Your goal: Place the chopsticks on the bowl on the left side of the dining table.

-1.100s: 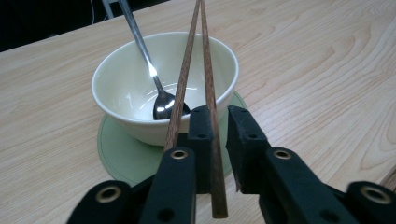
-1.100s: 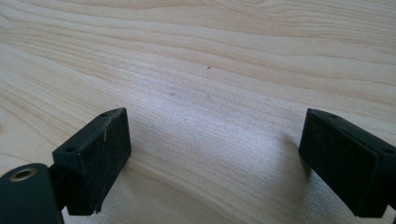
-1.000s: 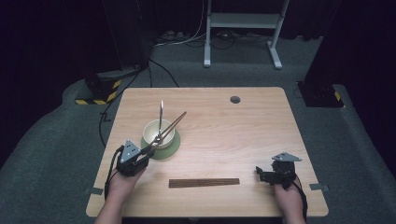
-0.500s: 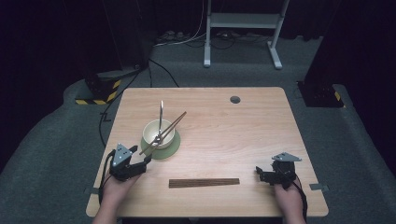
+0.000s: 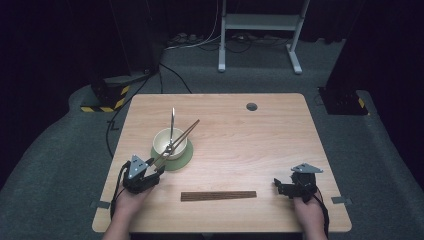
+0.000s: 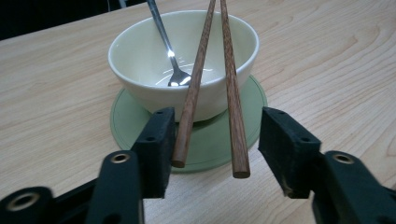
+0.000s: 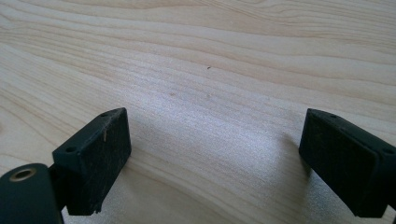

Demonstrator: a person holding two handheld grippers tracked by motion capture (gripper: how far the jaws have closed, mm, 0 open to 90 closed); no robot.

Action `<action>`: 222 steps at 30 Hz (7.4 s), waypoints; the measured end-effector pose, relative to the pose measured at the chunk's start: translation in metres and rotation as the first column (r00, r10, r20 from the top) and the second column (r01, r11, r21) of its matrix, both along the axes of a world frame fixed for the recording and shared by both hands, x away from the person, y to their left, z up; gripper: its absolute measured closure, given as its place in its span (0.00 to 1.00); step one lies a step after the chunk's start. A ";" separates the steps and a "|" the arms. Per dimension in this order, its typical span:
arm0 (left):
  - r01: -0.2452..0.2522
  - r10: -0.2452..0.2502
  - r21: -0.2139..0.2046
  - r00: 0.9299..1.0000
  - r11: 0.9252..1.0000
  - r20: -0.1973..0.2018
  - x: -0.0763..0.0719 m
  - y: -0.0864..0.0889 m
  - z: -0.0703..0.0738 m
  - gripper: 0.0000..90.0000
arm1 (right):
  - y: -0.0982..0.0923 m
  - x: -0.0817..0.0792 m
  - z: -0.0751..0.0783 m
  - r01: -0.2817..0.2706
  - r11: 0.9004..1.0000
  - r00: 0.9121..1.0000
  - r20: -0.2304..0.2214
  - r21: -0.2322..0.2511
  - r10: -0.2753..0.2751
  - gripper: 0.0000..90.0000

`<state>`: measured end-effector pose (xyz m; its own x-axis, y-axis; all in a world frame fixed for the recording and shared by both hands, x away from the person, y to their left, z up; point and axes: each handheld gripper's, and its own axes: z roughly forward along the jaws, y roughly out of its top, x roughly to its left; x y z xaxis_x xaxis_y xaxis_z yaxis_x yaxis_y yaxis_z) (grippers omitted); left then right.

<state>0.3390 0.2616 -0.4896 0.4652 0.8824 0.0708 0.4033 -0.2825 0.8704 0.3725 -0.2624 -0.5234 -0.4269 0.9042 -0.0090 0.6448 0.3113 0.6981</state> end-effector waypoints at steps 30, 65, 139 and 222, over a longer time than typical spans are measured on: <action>0.081 -0.080 -0.036 0.997 0.996 0.005 -0.008 0.004 -0.003 0.85 | 0.000 0.000 0.000 0.000 1.000 1.000 0.000 0.000 0.000 0.10; -0.010 0.010 -0.010 1.000 1.000 -0.007 -0.006 0.018 0.007 0.72 | 0.000 0.000 0.000 -0.007 1.000 1.000 -0.001 -0.006 0.007 0.10; -0.132 0.131 -0.029 0.990 0.991 -0.046 0.065 0.051 0.004 0.65 | 0.219 0.060 0.049 -0.268 0.962 0.937 0.246 0.049 0.248 0.79; -0.156 0.155 -0.008 0.987 0.988 -0.032 0.066 0.056 0.004 0.73 | 0.217 0.073 0.037 -0.289 0.956 0.924 0.272 0.044 0.267 0.93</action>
